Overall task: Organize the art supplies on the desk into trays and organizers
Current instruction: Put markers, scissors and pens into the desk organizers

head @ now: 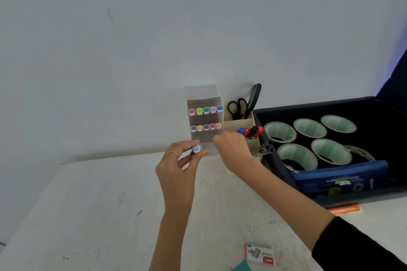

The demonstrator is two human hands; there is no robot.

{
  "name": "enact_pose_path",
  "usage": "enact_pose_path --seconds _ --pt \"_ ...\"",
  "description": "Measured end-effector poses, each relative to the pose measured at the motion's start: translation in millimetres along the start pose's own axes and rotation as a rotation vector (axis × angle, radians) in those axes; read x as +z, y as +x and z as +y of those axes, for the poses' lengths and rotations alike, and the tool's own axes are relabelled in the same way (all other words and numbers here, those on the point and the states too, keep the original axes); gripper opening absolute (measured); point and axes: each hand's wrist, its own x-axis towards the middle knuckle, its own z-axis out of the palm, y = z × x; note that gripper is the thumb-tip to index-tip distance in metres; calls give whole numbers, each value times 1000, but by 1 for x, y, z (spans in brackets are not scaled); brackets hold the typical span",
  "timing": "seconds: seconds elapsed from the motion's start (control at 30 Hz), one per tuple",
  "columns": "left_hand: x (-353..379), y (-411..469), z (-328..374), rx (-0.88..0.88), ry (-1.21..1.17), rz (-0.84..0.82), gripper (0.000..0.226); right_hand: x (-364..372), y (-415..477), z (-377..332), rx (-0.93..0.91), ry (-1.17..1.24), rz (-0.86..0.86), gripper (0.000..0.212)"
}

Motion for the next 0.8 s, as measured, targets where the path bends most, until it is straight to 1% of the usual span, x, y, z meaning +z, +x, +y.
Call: enact_pose_path --seconds 0.13,0.27,0.33,0.43,0.57,0.7,0.8 --pt "11 -2 -8 50 19 22 25 2 -1 0 6 16 1 26" --pt "23 0 -25 62 66 -6 26 8 -1 2 11 61 25 33" --pt "27 4 -32 69 97 -33 23 11 0 2 11 82 35 36" --pt "33 15 -39 61 162 -120 18 12 1 3 -2 105 51 34" --pt "43 25 -46 90 259 -243 21 15 -2 5 -45 108 90 32" --pt "48 32 -51 88 274 -259 22 19 -2 5 -62 135 108 33" --pt "51 36 -52 31 276 -261 19 20 -4 6 -7 204 119 43"
